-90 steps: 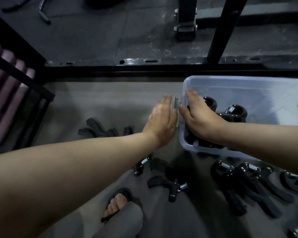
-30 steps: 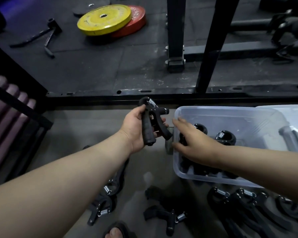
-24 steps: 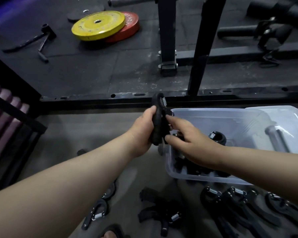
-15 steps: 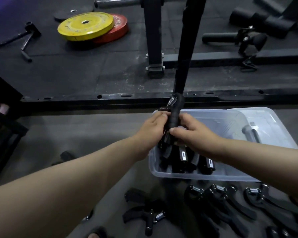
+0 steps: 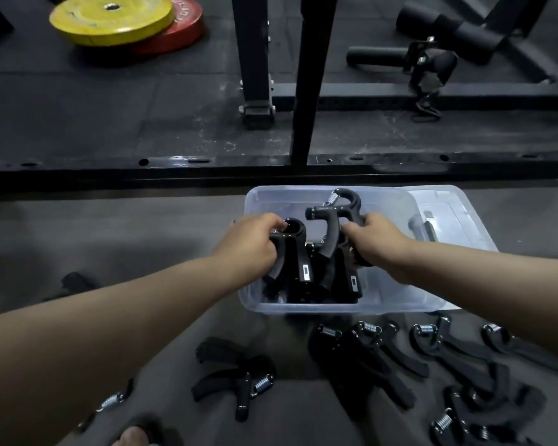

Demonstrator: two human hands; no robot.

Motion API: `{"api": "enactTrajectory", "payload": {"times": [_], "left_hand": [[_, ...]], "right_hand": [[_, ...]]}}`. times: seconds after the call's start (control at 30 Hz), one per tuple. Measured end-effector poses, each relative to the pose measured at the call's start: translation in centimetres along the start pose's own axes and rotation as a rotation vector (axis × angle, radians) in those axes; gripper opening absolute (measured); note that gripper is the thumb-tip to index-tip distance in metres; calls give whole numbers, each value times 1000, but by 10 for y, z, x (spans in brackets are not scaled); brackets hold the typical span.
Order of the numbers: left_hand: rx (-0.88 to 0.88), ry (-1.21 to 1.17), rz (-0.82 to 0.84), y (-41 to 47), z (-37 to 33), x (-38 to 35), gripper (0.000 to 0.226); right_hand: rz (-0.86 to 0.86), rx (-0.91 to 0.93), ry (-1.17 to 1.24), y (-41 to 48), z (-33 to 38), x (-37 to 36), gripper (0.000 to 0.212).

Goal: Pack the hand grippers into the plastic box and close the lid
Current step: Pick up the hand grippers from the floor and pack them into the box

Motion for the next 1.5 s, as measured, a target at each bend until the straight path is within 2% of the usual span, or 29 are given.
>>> {"api": "enactTrajectory", "payload": {"times": [0.07,0.17,0.27,0.47,0.6,0.83,1.07,1.17,1.3,1.4,1.5], "left_hand": [[-137,273,-68,1,1,-1,57],[-163,395,-57,2,14,-9,55],[-149,378,-21,-1,23,-16,51],[-179,354,-77,-2,23,-16,50],[-200,331,-103,-3,23,-15,52],[-205,322,-111,-3,24,-15,52],[-190,322,-103,-3,24,-15,52],[-185,325,-100,-2,24,-15,52],[-183,323,-103,-2,24,-15,50],[-182,321,-106,-3,24,-15,50],[-178,325,-103,-3,23,-15,50]], "right_hand": [[10,-20,-33,2,-10,7,7],[11,-56,-120,9,-25,10,14],[16,-101,-224,18,-39,7,15],[7,-127,-329,27,-51,-2,10],[6,-124,-381,32,-61,-8,30],[44,-83,-538,22,-60,-20,39],[127,-84,-493,14,-46,-4,34],[201,-35,-623,5,-35,-2,32],[298,70,-788,-9,-25,-13,13],[263,83,-810,-9,-25,-13,25],[235,65,-819,-6,-33,-12,11]]}}
Point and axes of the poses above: each hand's wrist, its own y-axis towards the middle knuckle, its own x-axis out of the back of the hand, z = x × y, the point moved 7 cm from there along y, towards the middle knuckle, and after that the axes turned 8 degrees about x, right-handed, at the moved point
